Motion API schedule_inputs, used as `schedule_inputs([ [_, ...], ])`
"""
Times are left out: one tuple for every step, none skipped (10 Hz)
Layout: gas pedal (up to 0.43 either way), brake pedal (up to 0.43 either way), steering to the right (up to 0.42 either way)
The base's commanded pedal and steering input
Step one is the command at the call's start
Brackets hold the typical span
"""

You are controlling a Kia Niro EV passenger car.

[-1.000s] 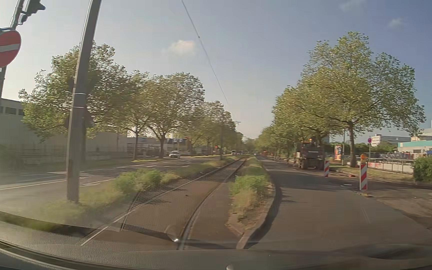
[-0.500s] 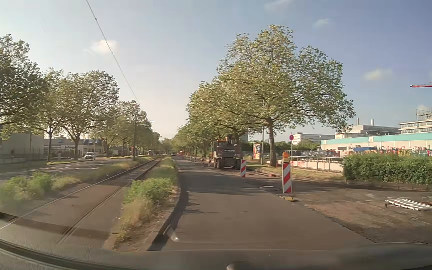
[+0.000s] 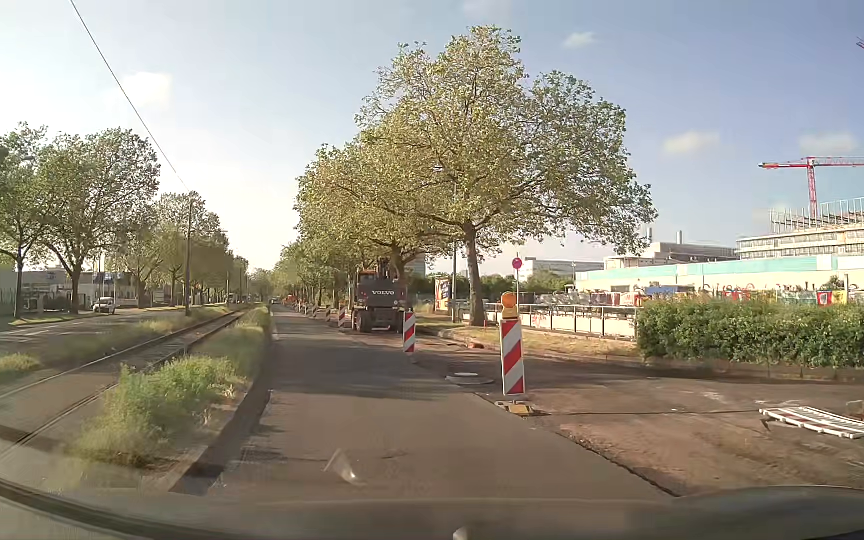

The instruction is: Follow the waypoints while adhering to traffic rules and regulations

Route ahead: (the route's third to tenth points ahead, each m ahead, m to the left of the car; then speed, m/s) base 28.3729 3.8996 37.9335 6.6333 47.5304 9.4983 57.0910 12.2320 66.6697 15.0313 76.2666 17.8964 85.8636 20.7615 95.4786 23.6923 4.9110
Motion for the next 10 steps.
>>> schedule_inputs([
  [0.390, 0.000, -0.029],
  [0.390, 0.000, -0.060],
  [0.390, 0.000, -0.090],
  [0.390, 0.000, -0.101],
  [0.390, 0.000, -0.102],
  [0.390, 0.000, -0.102],
  [0.390, 0.000, -0.102],
  [0.390, 0.000, -0.102],
  [0.390, 0.006, -0.100],
  [0.390, 0.000, -0.098],
])
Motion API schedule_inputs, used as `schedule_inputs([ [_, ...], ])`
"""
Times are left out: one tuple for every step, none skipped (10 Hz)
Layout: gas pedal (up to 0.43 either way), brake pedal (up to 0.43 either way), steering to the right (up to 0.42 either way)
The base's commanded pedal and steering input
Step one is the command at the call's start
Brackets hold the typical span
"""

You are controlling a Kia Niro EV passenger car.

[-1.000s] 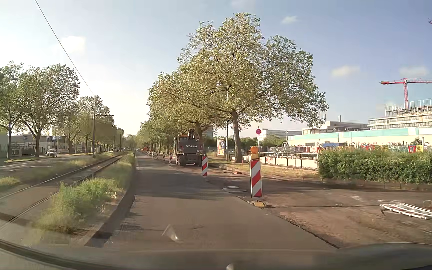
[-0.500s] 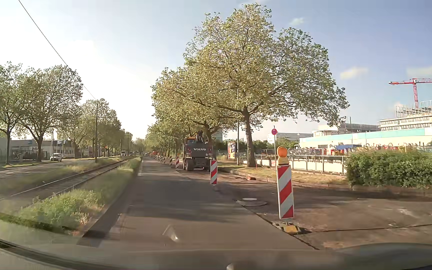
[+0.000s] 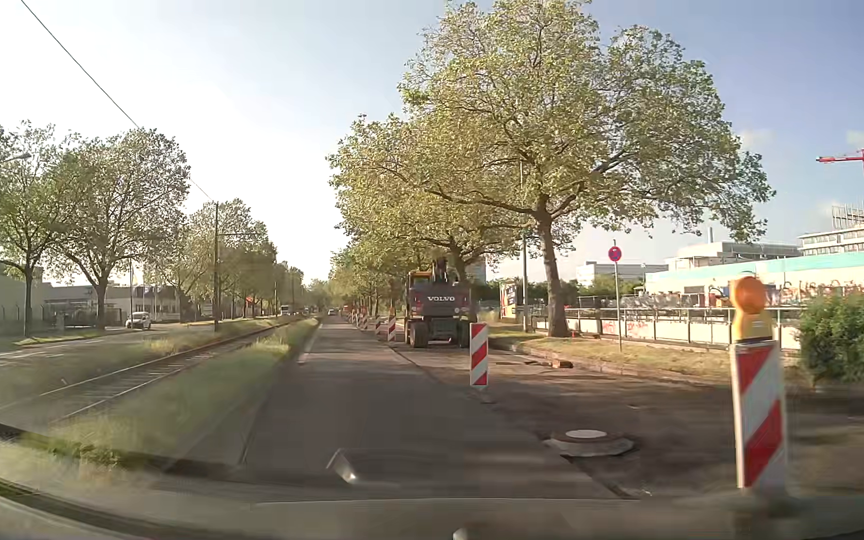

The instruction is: Follow the waypoints while adhering to traffic rules and regulations

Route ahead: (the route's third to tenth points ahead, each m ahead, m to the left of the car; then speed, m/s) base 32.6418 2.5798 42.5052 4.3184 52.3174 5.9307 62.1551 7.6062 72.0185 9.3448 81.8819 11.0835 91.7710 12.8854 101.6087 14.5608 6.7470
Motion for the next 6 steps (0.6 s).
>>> schedule_inputs([
  [0.398, 0.000, -0.097],
  [0.398, 0.000, -0.097],
  [0.398, 0.000, -0.095],
  [0.398, 0.000, -0.090],
  [0.398, 0.000, -0.083],
  [0.398, 0.000, -0.079],
])
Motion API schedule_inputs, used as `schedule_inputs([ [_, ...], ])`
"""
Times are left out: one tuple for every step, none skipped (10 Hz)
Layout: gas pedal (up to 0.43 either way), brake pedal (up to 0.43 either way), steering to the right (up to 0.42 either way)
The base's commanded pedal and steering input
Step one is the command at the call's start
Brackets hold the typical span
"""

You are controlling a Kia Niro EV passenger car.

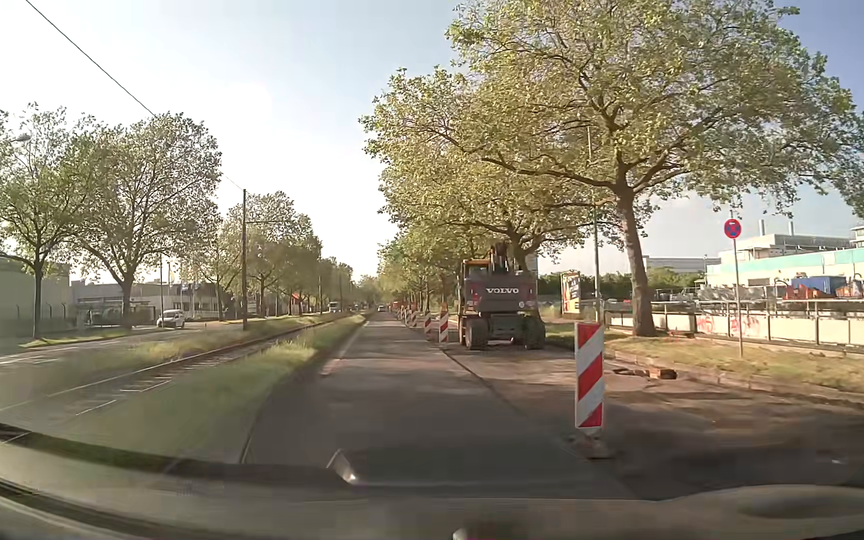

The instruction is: Follow the waypoints while adhering to traffic rules and regulations

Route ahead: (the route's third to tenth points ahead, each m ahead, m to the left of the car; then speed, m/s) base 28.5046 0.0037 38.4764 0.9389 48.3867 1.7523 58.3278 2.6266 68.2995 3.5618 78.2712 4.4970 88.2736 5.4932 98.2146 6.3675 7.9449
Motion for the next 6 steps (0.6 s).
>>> schedule_inputs([
  [0.398, 0.000, -0.073],
  [0.398, 0.000, -0.067],
  [0.398, 0.000, -0.060],
  [0.398, 0.000, -0.055],
  [0.398, 0.000, -0.049],
  [0.398, 0.000, -0.040],
])
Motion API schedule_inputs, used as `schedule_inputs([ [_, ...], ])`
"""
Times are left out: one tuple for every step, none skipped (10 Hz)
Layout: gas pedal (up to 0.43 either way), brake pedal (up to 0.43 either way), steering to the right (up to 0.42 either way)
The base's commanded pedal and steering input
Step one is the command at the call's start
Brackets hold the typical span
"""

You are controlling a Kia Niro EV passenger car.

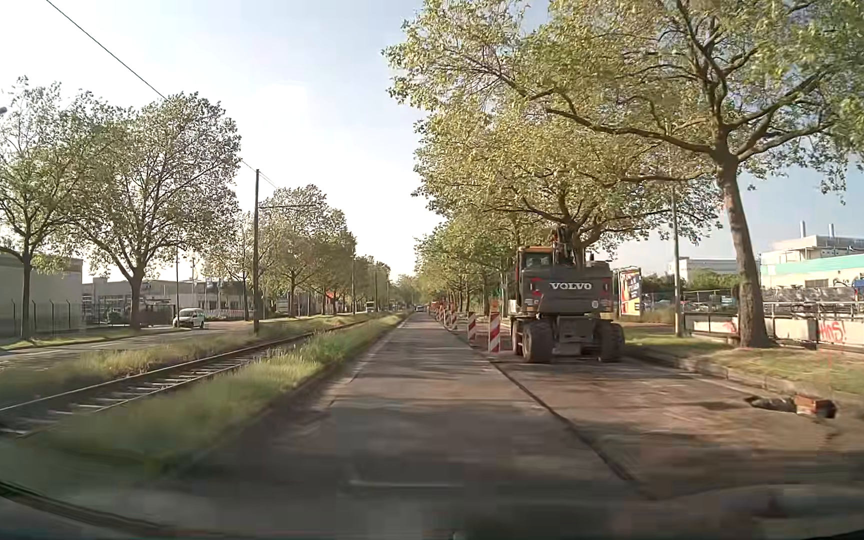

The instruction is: Follow the waypoints while adhering to traffic rules and regulations

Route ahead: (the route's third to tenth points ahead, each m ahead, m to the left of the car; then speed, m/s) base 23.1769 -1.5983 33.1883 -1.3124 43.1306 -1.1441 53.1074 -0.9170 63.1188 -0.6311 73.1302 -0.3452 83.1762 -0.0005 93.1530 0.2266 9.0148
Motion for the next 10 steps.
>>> schedule_inputs([
  [0.398, 0.000, -0.028],
  [0.398, 0.000, -0.020],
  [0.390, 0.000, -0.016],
  [0.390, 0.000, -0.014],
  [0.390, 0.000, -0.011],
  [0.390, 0.000, -0.010],
  [0.370, 0.000, -0.010],
  [0.370, 0.000, -0.011],
  [0.350, 0.000, -0.011],
  [0.339, 0.000, -0.008],
])
